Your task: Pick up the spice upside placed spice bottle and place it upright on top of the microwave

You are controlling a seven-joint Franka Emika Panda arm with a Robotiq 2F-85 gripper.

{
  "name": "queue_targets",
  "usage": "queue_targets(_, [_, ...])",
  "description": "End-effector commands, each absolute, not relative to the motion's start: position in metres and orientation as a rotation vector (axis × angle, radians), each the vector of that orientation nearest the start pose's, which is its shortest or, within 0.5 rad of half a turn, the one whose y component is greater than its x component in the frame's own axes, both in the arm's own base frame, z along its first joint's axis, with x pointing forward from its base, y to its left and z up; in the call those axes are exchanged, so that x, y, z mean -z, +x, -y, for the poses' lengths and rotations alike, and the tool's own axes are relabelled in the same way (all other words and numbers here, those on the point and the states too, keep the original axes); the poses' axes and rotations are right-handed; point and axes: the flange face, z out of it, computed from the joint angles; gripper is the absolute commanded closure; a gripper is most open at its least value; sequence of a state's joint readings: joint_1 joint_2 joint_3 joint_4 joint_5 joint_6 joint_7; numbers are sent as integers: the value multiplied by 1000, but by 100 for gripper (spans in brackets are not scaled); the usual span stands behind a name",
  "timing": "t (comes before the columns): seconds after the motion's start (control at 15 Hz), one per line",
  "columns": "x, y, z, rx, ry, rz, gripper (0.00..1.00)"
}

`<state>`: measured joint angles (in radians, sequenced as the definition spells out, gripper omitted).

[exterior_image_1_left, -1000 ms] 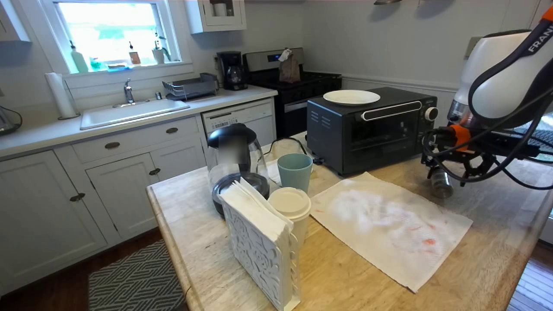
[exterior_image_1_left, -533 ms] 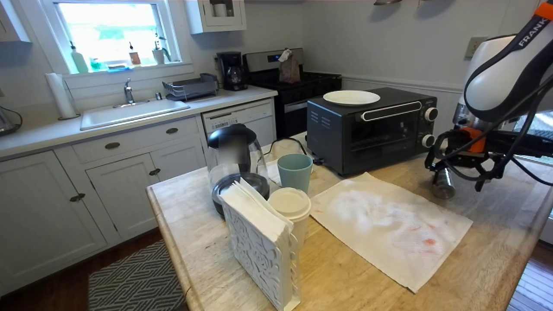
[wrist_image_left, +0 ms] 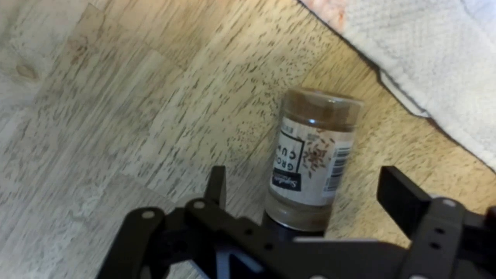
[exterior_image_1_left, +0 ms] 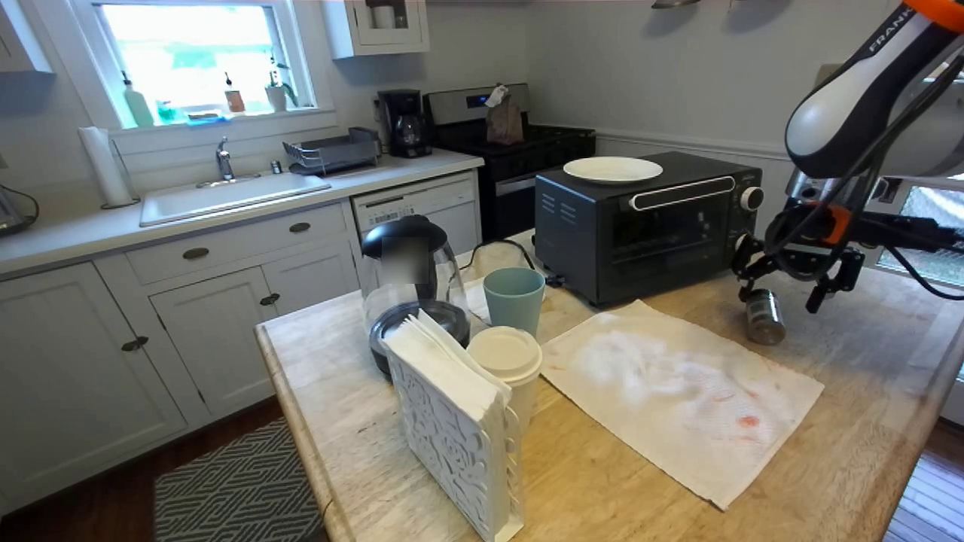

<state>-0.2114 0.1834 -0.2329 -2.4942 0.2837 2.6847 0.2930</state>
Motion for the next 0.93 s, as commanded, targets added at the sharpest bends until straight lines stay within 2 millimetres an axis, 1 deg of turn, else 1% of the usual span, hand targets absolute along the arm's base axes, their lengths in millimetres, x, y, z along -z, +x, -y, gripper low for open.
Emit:
queue_targets(0.0, [-211,443,226,13,-2645,-1407,0])
queue_targets(0.2, [-205,459,232,28,-2626,-1406,0])
queue_targets(0.33, [-202,467,236,25,-2625,-1410,0])
queue_targets(0.4, [-201,468,238,8,-2630,-1407,3])
queue_targets(0.47, [-200,469,241,-1,-2635,-1409,26])
queue_targets(0.53, [-198,469,243,-19,-2641,-1413,28])
queue_targets(0.6, [-197,467,245,-31,-2647,-1422,32])
queue_targets(0.73, [-196,464,249,-40,-2649,-1438,47])
queue_targets(0.8, [-197,462,251,-43,-2646,-1440,56])
queue_targets(0.87, [-201,459,251,-30,-2631,-1426,62])
